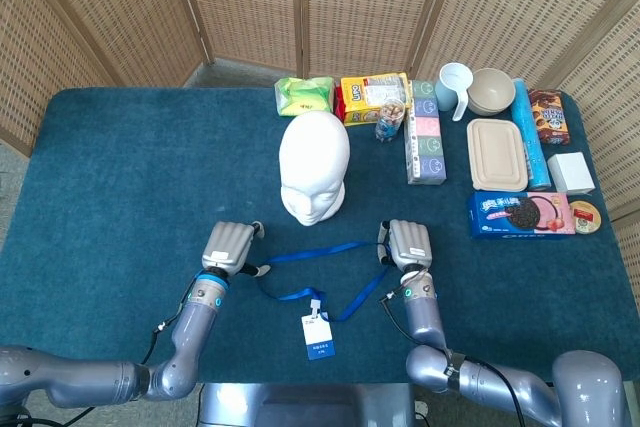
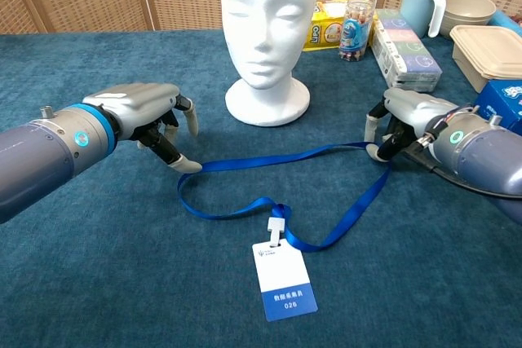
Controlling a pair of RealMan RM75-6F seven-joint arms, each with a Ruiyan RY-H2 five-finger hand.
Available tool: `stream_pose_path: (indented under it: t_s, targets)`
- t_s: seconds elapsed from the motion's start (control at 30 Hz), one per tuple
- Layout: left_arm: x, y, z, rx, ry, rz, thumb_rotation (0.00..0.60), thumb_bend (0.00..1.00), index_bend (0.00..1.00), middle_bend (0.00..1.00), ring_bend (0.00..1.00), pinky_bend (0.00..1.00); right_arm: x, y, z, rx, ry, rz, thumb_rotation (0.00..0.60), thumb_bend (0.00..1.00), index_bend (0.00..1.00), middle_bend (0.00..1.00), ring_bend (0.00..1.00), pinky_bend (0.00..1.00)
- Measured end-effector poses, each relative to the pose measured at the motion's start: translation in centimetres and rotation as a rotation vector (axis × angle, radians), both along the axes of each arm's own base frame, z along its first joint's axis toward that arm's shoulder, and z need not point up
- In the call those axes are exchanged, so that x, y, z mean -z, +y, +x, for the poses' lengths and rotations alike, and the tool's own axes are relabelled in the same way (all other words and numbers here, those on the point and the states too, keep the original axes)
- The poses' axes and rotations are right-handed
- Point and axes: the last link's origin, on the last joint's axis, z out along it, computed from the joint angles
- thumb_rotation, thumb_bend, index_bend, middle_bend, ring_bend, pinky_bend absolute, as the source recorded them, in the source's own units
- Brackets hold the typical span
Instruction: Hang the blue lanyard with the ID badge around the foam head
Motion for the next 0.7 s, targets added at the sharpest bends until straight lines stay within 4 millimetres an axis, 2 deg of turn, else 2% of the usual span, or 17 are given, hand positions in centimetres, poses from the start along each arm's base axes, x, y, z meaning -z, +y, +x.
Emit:
stream_pose_path:
  t_s: [0.17, 0.27, 0.43, 0.7]
  targets:
    - [-0.13, 0.17, -0.11, 0.009, 0.042, 0.014, 0.465, 0.19, 0.32, 0.7, 0.92, 1.0, -0.23, -0.09, -0.13, 0.004, -0.001, -0.005, 0.6, 0.53, 0.59, 1.0, 1.0, 1.0]
    - [-0.21, 0.2, -0.13, 0.012, 0.069, 0.018, 0.483, 0.21, 0.31, 0.75, 0.98, 1.0, -0.23, -0.08, -0.14, 0.004, -0.003, -0.004, 0.6, 0.53, 0.59, 1.0, 1.0, 1.0]
    - [-0.08, 0.08, 0.18, -0.002, 0.061, 0.006, 0.486, 0.28, 0.31, 0.78, 1.0, 1.0, -0.14, -0.02, -0.2, 0.005, -0.004, 0.001, 0.6, 0.53, 0.59, 1.0, 1.0, 1.0]
    - [0.12, -0.06, 0.83, -0.038, -0.004, -0.024, 0.483, 0.28, 0.31, 0.79, 1.0, 1.0, -0.27, -0.02, -0.45, 0.012, -0.003, -0.002, 0.6, 0.53, 0.59, 1.0, 1.0, 1.0]
